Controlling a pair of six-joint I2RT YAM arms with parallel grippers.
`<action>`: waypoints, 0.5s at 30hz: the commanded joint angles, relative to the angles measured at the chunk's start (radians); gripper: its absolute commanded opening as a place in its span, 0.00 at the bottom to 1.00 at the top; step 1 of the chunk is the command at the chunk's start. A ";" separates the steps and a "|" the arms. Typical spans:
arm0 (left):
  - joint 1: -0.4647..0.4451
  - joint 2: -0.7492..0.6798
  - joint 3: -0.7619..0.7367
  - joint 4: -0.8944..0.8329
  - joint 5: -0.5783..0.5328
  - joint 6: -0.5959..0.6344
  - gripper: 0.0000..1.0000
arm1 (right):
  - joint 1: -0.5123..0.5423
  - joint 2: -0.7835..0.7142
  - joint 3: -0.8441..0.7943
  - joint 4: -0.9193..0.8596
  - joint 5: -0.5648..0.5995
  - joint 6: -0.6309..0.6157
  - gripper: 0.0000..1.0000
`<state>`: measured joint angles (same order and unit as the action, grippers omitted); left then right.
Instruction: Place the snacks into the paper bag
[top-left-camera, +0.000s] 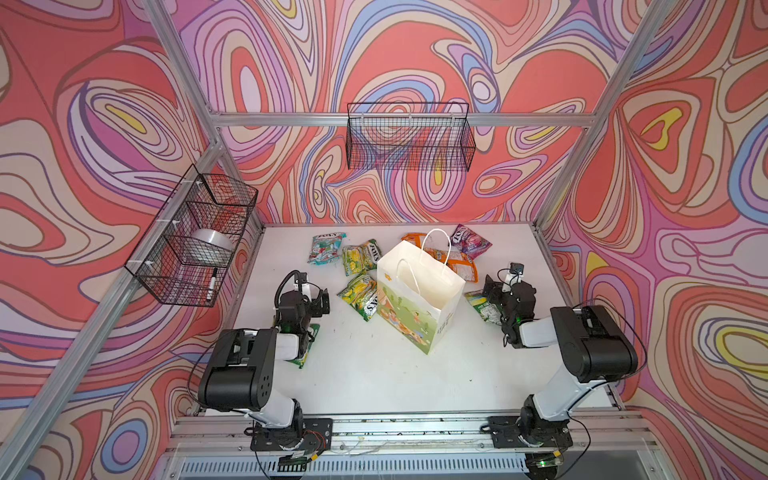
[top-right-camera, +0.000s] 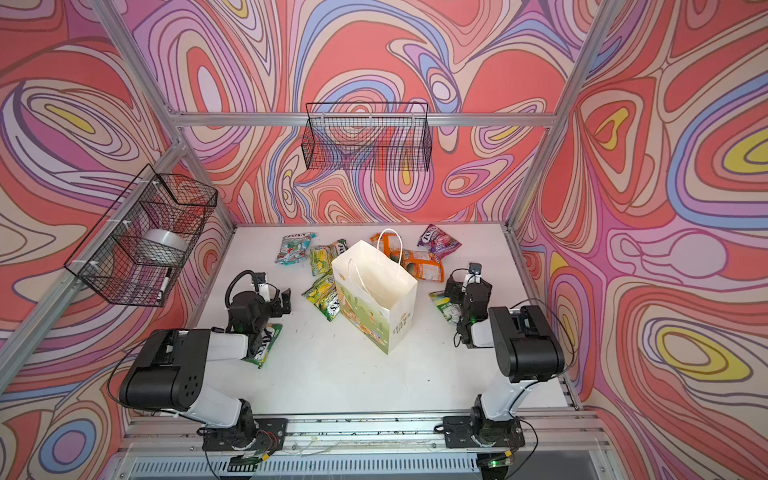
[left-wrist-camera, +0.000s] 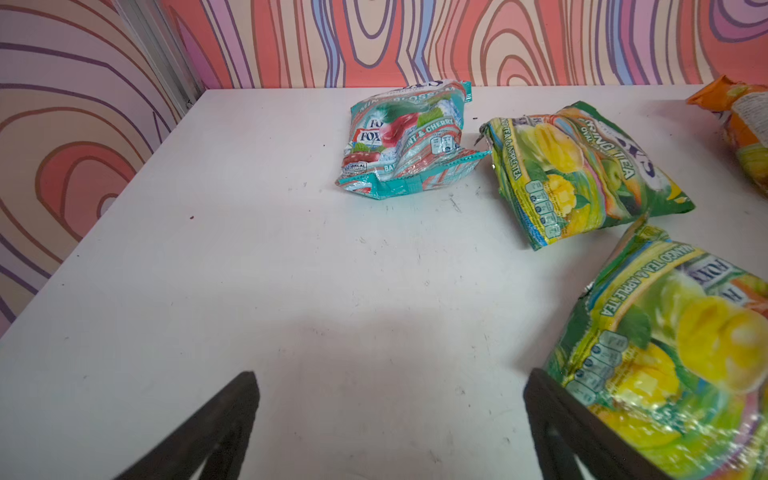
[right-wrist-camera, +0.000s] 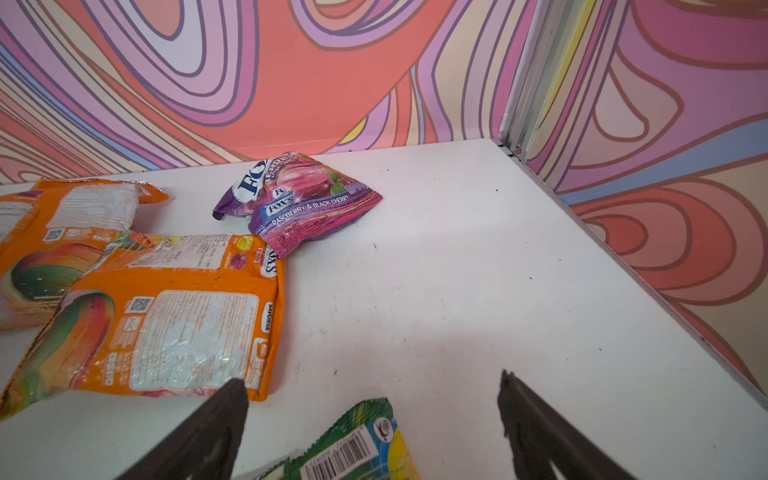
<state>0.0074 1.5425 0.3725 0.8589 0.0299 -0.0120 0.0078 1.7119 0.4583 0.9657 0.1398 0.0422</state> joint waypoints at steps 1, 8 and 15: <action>0.005 -0.002 0.010 0.010 0.029 0.001 1.00 | 0.006 0.011 0.013 -0.010 -0.008 -0.007 0.98; 0.005 -0.002 0.016 0.002 0.021 -0.002 1.00 | 0.006 0.009 0.010 -0.004 -0.005 -0.008 0.98; 0.005 -0.002 0.017 -0.001 0.021 -0.003 1.00 | 0.006 0.009 0.011 -0.005 -0.005 -0.008 0.98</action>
<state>0.0074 1.5425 0.3725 0.8558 0.0418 -0.0120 0.0078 1.7119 0.4583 0.9649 0.1398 0.0418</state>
